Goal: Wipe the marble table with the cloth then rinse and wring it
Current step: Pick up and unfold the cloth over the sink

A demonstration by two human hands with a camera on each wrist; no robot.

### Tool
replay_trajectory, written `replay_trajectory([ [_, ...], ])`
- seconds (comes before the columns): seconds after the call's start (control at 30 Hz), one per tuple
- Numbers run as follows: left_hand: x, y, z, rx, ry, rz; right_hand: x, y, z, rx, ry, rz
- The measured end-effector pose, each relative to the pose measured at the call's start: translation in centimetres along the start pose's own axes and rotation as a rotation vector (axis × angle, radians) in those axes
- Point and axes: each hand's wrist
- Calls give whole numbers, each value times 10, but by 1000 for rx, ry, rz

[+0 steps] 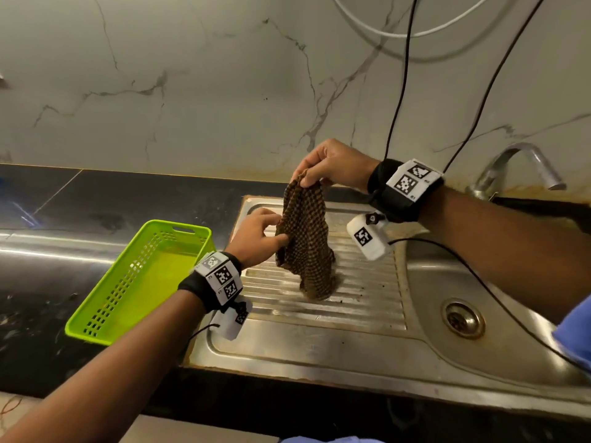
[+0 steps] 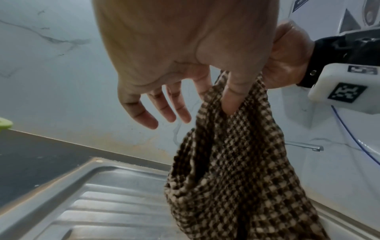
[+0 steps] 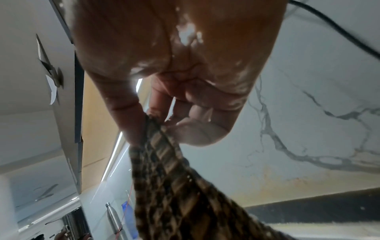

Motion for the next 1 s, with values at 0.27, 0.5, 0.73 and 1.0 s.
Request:
replay_trajectory([
  [0.27,10,-9,1,-2,-58,158,46,30,-12,-97,-78,-96],
  [0.5,-9,-6,-2,-140,-34,81,50,35,-11,-122,-6,-92],
  [0.73,-25,-3,0,-62,115,-162,58,37,-7,-196,62,-59],
  [1.0,-12,-1,-4,-140,-20,345,54,51,-5,-242,95,-219],
])
Point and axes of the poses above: each hand's wrist, its own z-axis towards the middle knuckle, its own x-axis out of the back of the hand, y = z × x, and after that the axes turned 1 degree about -z, right-handed
